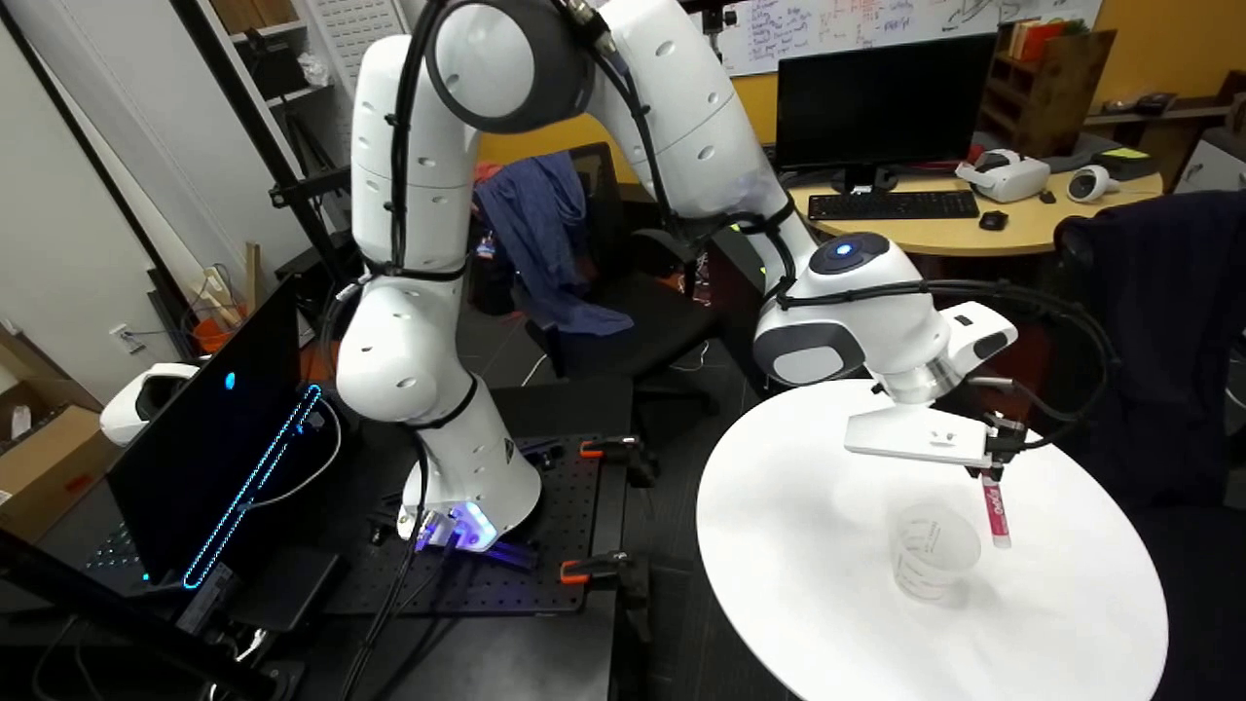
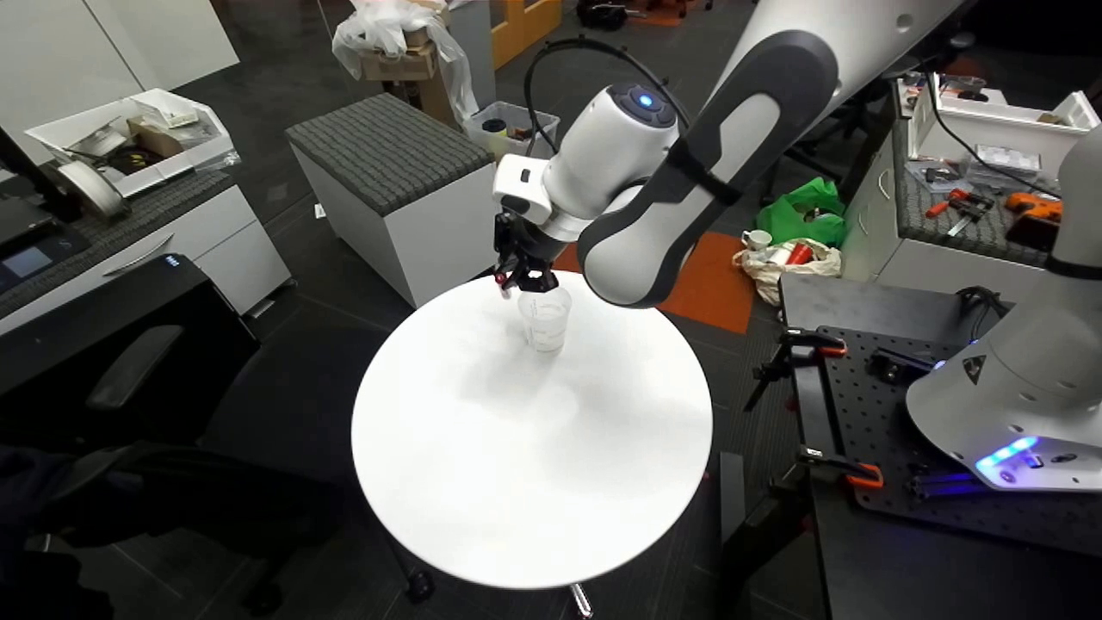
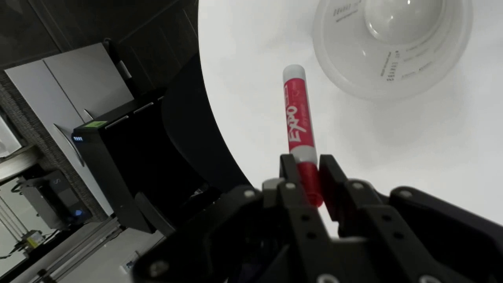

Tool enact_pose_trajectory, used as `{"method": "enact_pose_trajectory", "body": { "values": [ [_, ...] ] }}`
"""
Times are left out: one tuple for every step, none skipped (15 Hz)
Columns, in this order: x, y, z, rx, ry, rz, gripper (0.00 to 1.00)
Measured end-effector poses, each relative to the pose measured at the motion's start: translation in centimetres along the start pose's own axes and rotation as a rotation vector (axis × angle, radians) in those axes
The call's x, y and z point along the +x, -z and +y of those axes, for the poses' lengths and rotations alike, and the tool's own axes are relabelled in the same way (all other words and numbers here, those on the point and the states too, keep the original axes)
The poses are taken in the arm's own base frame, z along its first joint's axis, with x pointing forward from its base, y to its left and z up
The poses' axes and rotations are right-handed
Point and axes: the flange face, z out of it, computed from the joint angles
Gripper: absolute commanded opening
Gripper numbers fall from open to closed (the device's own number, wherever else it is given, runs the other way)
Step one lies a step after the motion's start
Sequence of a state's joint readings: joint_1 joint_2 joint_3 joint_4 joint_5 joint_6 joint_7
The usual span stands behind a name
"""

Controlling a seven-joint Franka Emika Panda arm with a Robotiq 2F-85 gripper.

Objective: Remove the marker from the cup and put it on the table

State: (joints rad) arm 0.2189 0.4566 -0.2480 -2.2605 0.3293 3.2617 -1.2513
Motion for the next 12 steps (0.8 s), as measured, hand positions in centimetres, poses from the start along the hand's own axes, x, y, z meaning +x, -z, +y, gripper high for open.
{"method": "enact_pose_trajectory", "body": {
  "values": [
    [0.2,-0.7,0.0,-0.006,0.017,-0.012,0.05],
    [0.5,-1.3,0.1,-0.013,0.034,-0.02,0.05],
    [0.9,-1.9,0.0,-0.019,0.05,-0.027,0.05],
    [1.5,-2.3,0.0,-0.026,0.066,-0.031,0.05],
    [2.0,-2.7,0.0,-0.033,0.081,-0.032,0.05],
    [2.6,-2.9,-0.1,-0.039,0.095,-0.032,0.05],
    [3.1,-3.0,-0.1,-0.045,0.107,-0.031,0.05],
    [3.7,-3.1,-0.2,-0.049,0.118,-0.028,0.05],
    [4.2,-3.2,-0.4,-0.048,0.127,-0.025,0.05],
    [4.7,-3.3,-0.6,-0.043,0.134,-0.021,0.05],
    [5.4,-3.3,-0.9,-0.033,0.163,-0.015,0.05],
    [6.1,-3.4,-1.3,-0.023,0.187,-0.011,0.05]
  ]
}}
